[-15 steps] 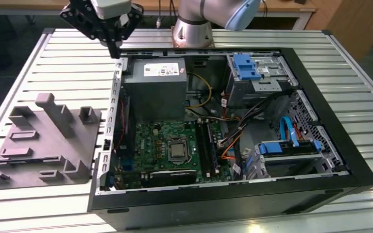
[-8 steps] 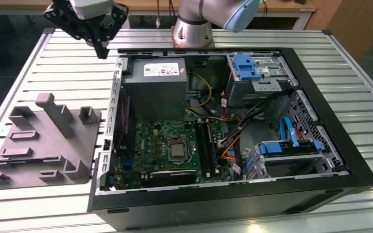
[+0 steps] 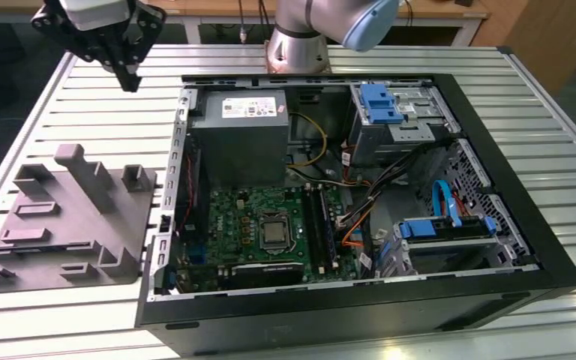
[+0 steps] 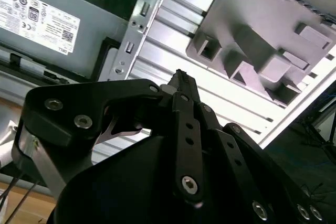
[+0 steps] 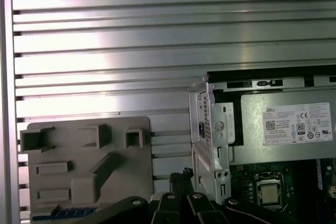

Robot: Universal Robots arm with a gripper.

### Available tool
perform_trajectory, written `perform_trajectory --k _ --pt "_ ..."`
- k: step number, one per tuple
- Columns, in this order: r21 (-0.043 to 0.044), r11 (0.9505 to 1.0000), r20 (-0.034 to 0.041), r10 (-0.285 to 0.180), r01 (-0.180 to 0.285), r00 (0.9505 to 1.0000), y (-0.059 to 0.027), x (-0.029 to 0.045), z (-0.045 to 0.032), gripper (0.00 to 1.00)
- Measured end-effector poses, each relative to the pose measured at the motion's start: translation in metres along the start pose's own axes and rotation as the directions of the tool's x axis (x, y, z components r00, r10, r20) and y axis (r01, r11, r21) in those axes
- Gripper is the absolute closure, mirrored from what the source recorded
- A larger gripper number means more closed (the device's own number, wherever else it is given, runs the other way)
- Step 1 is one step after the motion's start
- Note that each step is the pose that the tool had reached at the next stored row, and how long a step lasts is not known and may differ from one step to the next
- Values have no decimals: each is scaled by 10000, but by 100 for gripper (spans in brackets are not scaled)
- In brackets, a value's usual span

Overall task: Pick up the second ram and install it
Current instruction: 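Reach for the second ram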

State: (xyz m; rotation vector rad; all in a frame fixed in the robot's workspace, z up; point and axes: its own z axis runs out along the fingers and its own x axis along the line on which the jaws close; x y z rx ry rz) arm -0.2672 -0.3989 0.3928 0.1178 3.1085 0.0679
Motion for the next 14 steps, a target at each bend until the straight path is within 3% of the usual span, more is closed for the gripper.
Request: perform_trajectory --k 14 --pt "0 10000 6 0 0 10000 -37 482 1 90"
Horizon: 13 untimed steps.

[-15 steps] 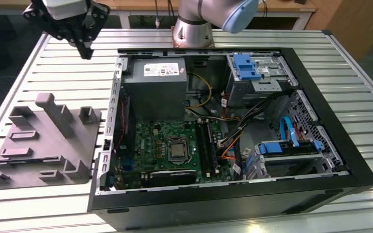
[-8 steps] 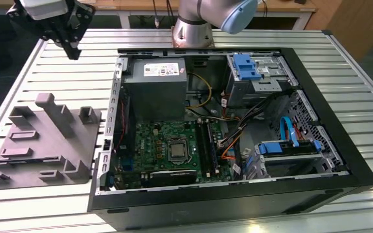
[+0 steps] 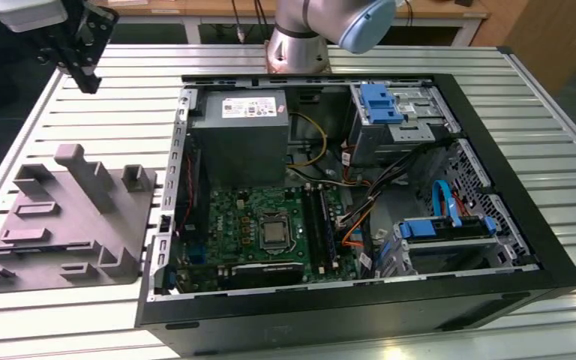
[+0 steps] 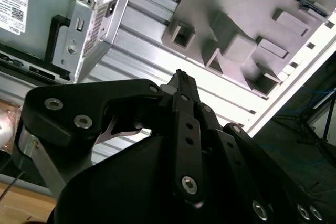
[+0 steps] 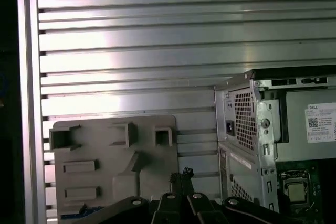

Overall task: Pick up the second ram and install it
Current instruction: 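Reach for the second ram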

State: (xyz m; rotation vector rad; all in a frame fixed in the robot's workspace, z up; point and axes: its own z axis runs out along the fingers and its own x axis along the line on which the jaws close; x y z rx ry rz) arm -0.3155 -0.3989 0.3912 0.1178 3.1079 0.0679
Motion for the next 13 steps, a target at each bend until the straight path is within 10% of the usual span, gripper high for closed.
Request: perform_trajectory --k 13 --pt "1 10000 4 0 0 10000 -38 503 7 90"
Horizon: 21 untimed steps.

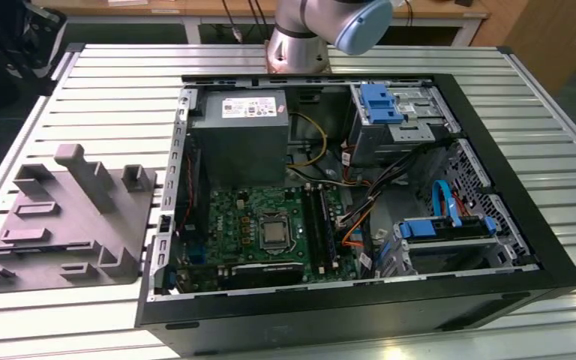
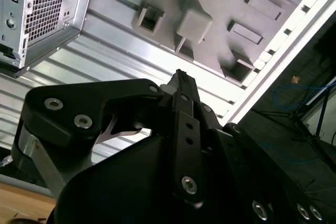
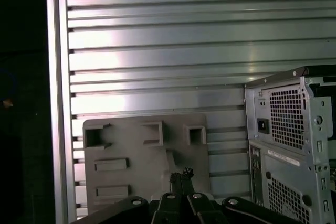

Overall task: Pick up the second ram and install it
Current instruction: 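Reach for the second ram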

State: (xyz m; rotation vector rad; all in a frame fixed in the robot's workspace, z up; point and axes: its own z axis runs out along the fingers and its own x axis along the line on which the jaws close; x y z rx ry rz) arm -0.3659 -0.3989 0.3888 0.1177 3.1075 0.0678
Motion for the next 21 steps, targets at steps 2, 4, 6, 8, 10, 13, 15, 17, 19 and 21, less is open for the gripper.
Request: perform_trajectory --k 2,4,6,8,10,13,15,17,19,21 --pt "0 10000 0 0 0 10000 -13 28 5 90" --pt "-1 10000 0 -1 1 10000 -32 45 15 90" --pt "-1 10000 1 0 0 10000 -60 56 28 90" --pt "0 10000 0 0 0 10000 -97 61 42 90" --pt "-1 10000 1 0 0 10000 -138 69 51 90" --pt "-1 10000 0 0 0 10000 -143 70 53 90" --pt "0 10000 -1 0 0 10000 -143 70 53 90" --pt "0 10000 0 0 0 10000 -149 77 55 90" --pt "0 10000 0 -1 1 10000 -158 105 60 90" --pt "0 10000 -1 0 0 10000 -168 142 65 90"
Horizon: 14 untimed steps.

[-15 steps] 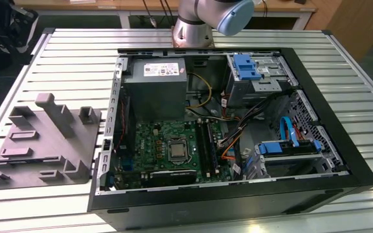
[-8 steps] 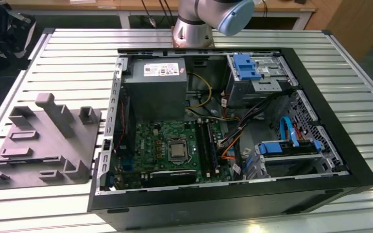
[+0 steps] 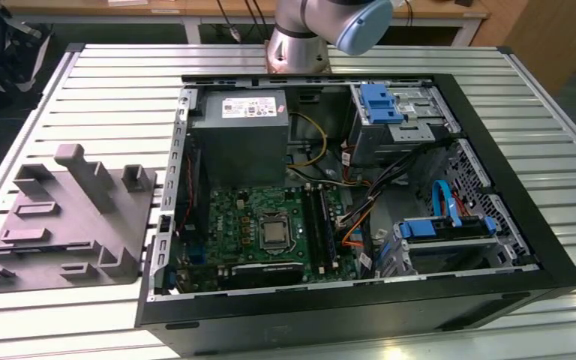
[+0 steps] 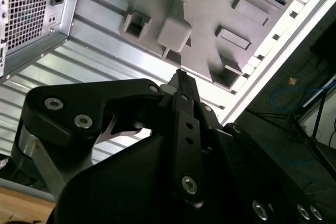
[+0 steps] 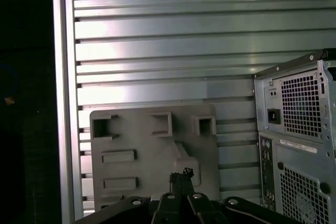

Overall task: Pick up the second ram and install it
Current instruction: 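Reach for the second ram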

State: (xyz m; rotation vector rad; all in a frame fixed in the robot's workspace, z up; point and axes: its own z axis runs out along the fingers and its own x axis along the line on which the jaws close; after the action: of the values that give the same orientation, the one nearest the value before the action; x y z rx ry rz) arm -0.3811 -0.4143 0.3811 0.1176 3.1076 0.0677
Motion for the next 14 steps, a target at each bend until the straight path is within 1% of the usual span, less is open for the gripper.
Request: perform_trajectory --k 3,11,14 --pt "-1 10000 1 -1 1 10000 -27 40 18 90" --pt "-2 10000 1 0 0 10000 -124 113 69 90" --pt "-2 10000 2 0 0 10000 -176 139 81 90"
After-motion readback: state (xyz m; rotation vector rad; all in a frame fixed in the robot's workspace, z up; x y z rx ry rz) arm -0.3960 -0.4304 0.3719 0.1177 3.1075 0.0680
